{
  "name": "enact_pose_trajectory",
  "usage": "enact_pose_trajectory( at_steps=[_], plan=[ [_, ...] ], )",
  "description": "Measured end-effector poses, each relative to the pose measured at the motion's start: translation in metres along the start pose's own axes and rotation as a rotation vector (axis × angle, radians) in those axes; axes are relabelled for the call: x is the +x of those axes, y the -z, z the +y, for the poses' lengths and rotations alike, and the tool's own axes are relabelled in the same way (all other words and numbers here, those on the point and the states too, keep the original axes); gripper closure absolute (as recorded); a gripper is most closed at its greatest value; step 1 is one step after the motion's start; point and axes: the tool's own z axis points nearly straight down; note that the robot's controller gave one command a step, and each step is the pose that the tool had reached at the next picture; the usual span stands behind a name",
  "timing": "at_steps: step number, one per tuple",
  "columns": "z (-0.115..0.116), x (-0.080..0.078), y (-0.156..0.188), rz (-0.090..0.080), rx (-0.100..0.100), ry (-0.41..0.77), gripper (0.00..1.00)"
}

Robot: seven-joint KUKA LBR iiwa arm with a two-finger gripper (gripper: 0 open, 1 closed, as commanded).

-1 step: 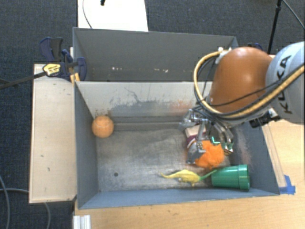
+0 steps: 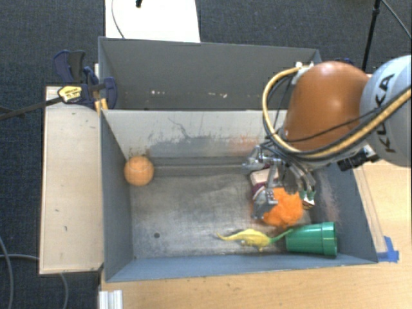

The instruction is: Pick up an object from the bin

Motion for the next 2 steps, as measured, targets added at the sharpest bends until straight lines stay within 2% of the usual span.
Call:
enact_pose_trajectory(
  at_steps=[1, 2],
  plan=[
    [-0.016, 0.010, -0.059, -0.004, 0.001, 0.086, 0.00],
    [-0.036, 0.039, -0.065, 0.006, 0.000, 0.181, 0.00]
  ],
)
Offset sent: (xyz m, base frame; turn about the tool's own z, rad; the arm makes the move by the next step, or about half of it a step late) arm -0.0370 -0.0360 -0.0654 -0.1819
